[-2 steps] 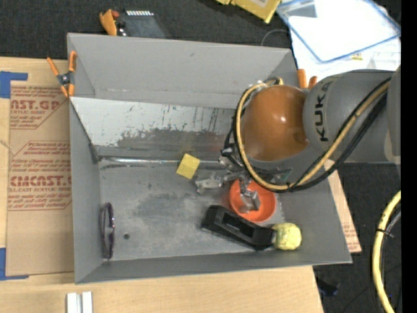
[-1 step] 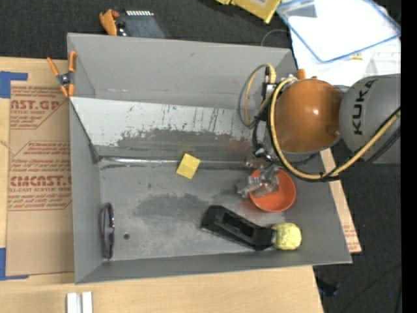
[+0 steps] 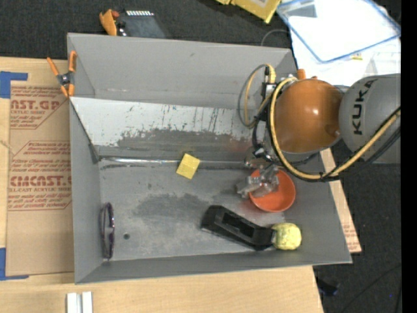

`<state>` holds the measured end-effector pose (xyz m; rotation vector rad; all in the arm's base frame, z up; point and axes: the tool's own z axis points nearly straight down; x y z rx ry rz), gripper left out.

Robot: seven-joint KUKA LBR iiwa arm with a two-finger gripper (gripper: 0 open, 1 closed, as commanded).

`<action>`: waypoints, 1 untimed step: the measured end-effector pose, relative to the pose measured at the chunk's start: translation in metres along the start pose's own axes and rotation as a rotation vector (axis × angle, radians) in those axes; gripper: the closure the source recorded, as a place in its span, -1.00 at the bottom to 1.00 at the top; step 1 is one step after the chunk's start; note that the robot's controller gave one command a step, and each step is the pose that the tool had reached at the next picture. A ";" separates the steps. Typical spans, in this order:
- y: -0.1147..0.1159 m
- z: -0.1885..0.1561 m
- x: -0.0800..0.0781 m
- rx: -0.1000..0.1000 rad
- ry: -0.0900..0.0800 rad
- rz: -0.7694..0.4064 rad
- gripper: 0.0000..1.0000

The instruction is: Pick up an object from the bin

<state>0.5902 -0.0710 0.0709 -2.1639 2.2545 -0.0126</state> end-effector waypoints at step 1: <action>0.002 -0.037 -0.002 -0.010 -0.002 0.000 1.00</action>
Offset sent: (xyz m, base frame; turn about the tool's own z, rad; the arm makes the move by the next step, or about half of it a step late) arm -0.0033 0.0016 0.0440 -0.0003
